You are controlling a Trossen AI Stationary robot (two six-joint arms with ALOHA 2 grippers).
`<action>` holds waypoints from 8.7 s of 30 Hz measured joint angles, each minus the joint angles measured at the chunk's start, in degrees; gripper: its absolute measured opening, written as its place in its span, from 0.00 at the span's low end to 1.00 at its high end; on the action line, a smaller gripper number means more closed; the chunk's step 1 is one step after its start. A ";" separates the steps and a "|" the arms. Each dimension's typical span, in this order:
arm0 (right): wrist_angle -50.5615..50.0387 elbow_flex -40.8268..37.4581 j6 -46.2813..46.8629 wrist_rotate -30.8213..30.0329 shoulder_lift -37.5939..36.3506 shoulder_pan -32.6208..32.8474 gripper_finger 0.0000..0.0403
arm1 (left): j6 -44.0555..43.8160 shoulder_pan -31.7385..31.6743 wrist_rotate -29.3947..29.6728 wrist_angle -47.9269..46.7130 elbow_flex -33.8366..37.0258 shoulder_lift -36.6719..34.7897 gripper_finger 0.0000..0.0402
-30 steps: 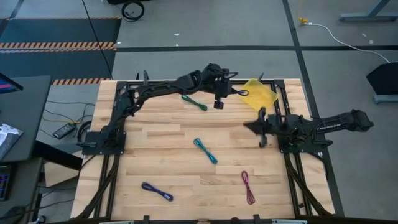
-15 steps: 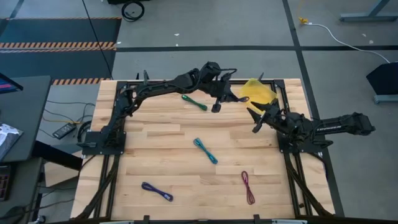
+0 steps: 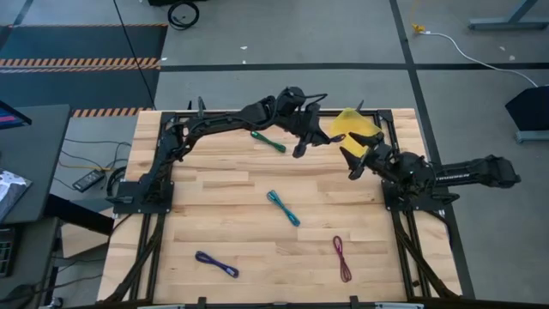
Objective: Pick and place USB-C Cables
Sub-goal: Put the violet charger cable into the yellow container, then put the green charger cable into the yellow container
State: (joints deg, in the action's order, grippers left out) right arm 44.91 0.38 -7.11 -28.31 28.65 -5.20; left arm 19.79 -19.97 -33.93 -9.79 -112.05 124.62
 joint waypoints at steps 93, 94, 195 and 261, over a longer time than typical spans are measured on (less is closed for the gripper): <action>-79.36 42.82 16.30 -5.76 35.85 -25.25 0.71 | 18.48 -9.77 35.98 -51.73 0.04 1.33 0.12; -77.88 42.82 16.59 -4.34 34.68 -24.22 0.71 | 19.98 -10.14 35.78 -52.68 0.04 1.33 0.12; -39.45 37.51 3.79 10.34 26.44 -13.85 0.62 | 22.68 -8.72 3.34 -53.85 -22.60 3.93 0.03; -69.91 37.44 11.38 -12.59 30.16 -23.00 0.09 | 3.83 -7.86 31.80 -74.43 -22.51 3.82 0.29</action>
State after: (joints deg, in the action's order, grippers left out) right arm -24.99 37.82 4.28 -40.91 58.81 -28.20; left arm 23.62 -27.82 -2.13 -84.23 -134.56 128.44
